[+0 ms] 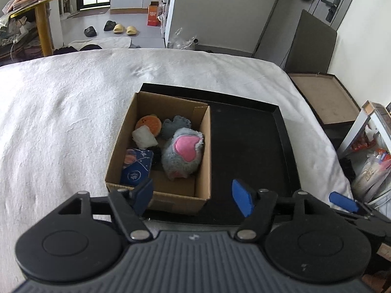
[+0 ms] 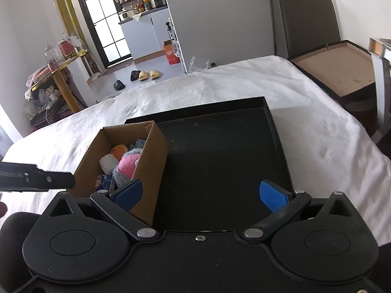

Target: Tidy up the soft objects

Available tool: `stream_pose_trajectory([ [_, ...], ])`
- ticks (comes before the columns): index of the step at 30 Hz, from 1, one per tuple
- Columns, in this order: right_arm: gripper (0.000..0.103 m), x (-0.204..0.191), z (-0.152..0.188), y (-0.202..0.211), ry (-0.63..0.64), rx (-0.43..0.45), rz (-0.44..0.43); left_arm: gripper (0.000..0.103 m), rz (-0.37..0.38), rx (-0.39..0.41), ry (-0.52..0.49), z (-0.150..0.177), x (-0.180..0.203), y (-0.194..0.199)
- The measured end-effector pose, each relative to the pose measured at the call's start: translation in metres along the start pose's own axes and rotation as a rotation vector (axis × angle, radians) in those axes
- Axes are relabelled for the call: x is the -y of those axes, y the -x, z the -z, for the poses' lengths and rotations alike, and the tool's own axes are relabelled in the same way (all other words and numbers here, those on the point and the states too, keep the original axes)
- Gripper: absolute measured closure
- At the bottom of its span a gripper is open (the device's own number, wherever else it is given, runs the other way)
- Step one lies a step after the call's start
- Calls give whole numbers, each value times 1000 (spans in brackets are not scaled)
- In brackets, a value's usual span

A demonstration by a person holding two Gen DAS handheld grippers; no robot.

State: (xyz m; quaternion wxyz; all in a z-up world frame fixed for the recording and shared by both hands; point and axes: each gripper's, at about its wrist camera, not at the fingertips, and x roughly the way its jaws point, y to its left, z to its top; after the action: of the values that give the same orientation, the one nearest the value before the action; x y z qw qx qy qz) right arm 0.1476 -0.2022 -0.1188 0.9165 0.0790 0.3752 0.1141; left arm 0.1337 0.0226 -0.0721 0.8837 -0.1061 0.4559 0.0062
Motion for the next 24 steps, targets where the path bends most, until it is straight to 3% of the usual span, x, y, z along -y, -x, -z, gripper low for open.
stream_pose_trajectory([
  [6, 0, 7, 7, 11, -22, -15, 40, 32, -65, 3, -47, 7, 3, 10],
  [24, 0, -5, 0, 72, 12, 13, 80, 32, -131, 54, -134, 10, 7, 71],
])
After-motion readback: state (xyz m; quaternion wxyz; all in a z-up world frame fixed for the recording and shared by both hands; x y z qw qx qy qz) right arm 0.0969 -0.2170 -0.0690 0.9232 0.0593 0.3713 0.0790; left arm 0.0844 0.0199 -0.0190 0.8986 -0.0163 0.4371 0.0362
